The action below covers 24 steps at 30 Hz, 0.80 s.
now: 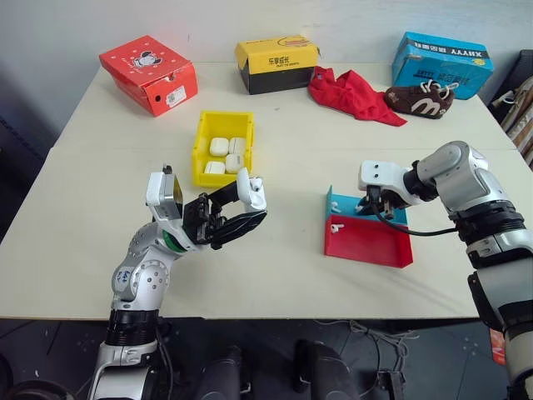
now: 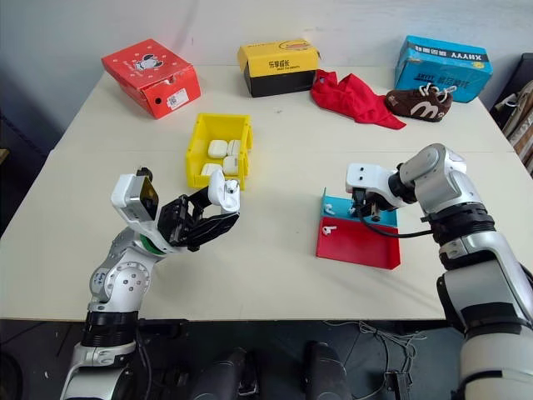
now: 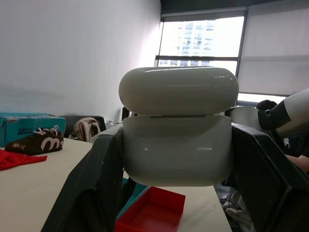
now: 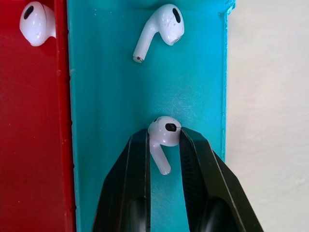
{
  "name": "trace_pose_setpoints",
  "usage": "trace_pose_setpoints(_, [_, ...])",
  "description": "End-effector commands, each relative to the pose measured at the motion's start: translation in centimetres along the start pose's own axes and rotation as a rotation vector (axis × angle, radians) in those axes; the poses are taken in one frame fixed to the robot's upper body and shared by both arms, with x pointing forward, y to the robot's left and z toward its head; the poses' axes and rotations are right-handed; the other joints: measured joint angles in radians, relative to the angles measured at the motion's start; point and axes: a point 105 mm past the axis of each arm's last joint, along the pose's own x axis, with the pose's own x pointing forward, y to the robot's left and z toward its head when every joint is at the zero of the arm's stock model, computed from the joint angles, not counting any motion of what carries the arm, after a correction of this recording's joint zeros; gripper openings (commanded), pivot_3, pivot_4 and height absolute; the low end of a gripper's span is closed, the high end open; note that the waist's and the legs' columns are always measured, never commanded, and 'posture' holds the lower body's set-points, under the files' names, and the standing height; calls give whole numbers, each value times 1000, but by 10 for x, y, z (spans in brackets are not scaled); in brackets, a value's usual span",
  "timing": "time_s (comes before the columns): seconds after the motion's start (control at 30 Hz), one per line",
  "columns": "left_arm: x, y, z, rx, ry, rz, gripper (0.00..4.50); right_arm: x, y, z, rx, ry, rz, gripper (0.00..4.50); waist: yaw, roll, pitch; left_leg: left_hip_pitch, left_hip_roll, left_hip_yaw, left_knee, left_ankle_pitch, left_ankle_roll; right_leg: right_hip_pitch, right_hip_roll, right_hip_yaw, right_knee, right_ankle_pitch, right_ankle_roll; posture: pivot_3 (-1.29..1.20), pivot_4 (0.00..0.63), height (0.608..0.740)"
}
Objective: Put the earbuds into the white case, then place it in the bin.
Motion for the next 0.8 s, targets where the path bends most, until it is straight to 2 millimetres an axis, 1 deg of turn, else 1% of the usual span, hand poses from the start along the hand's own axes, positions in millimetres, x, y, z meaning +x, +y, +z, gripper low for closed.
trace_pose_setpoints(0.03, [3,-1,6,39,-8,-19,2807,-9,-2,-3,14,-24,-22,424,0,0,0,0,0,0,0,0,0,0,0,0,0,0,0,0,150,740])
trace_pose_setpoints(0.1, [4,-1,7,41,-11,-25,2807,-19,-5,2,12,-66,-39,424,0,0,0,0,0,0,0,0,0,0,0,0,0,0,0,0,150,740])
trace_pose_setpoints(0.17, [6,-2,8,47,-19,-41,2807,-44,-9,14,8,-198,-70,424,1,0,0,0,0,0,0,0,0,0,0,0,0,0,0,0,150,740])
trace_pose_setpoints(0.23, [10,-1,11,60,-30,-54,2807,-68,-11,24,61,-353,-89,424,6,1,0,-1,-1,0,0,0,0,-1,0,0,0,0,0,0,150,740])
trace_pose_setpoints(0.3, [14,0,12,66,-35,-73,2807,-85,-2,34,82,-507,-58,424,8,1,0,-1,-1,0,0,0,1,-1,0,0,0,0,0,0,150,740])
trace_pose_setpoints(0.37, [18,1,13,72,-46,-89,2807,-107,13,60,121,-795,17,424,8,0,0,-1,0,-2,0,0,1,0,0,-1,-1,0,0,0,150,740])
trace_pose_setpoints(0.4, [21,2,14,75,-54,-94,2807,-117,17,73,163,-930,32,424,8,0,0,-1,0,-2,0,0,0,0,-1,-1,-1,0,0,0,150,740])
trace_pose_setpoints(0.43, [23,3,15,79,-61,-96,2807,-122,23,84,205,-1018,52,424,7,0,0,-1,0,-2,0,0,0,1,-2,-1,-1,0,0,0,150,740])
trace_pose_setpoints(0.47, [24,4,15,81,-65,-98,2807,-124,27,89,236,-1059,61,424,4,0,0,-1,0,-2,0,0,0,0,-3,0,-1,0,0,0,150,740])
trace_pose_setpoints(0.5, [27,5,15,91,-70,-100,2807,-126,33,101,273,-1141,93,424,4,0,0,-1,0,-2,0,0,0,0,-4,0,-1,0,0,0,150,740])
trace_pose_setpoints(0.63, [36,5,17,88,-82,-131,2807,-127,68,139,326,-1333,251,424,6,0,0,0,2,-2,0,0,-1,-1,-4,0,1,0,-1,0,150,740])
trace_pose_setpoints(0.7, [38,6,16,79,-83,-140,2807,-128,79,153,338,-1401,286,424,6,0,0,-1,1,-2,0,0,-1,-1,-5,1,1,0,-1,0,150,740])
trace_pose_setpoints(0.8, [40,8,16,75,-82,-144,2807,-125,91,167,354,-1443,316,424,8,0,0,-1,1,-2,0,0,-1,-1,-4,1,1,0,-1,0,150,740])
